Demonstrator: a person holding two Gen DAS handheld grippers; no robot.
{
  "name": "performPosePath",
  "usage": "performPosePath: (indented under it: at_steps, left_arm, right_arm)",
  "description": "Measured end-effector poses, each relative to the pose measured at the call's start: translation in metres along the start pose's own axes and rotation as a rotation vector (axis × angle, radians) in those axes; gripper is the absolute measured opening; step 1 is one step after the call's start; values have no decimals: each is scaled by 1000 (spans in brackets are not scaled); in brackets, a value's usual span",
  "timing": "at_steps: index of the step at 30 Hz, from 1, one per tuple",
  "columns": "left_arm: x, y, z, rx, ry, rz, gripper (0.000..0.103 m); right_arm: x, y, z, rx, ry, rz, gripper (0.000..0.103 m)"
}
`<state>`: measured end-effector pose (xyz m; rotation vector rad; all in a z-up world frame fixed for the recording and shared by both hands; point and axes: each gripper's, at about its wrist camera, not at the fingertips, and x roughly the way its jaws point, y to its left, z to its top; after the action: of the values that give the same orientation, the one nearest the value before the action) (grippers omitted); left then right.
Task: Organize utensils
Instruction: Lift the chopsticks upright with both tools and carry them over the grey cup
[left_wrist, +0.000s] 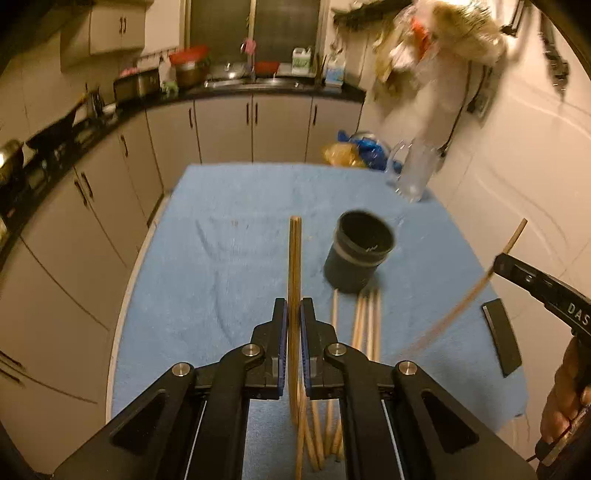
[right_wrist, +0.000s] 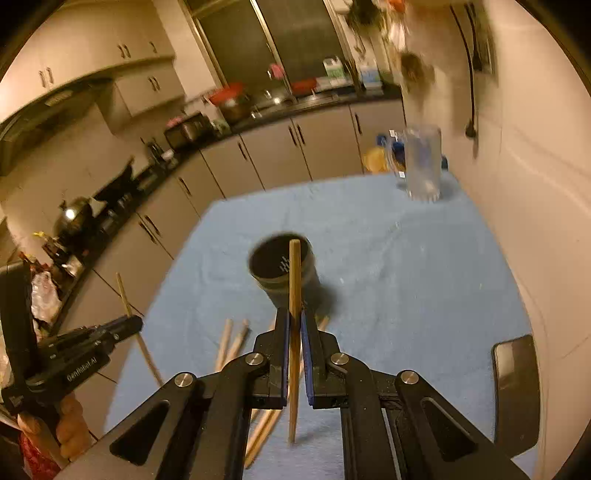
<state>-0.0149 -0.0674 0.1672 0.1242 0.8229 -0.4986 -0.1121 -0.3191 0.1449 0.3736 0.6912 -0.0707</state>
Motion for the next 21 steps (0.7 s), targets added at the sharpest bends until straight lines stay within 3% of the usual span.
performPosePath:
  at_steps: [9, 21]
  left_arm:
    - [-45, -23, 27, 36, -83, -50, 6]
    - [-38, -26, 72, 18, -102, -91, 6]
  right_arm:
    - [-31, 17, 15, -17, -78, 10, 7]
    - [-28, 9, 52, 19, -117, 41, 7]
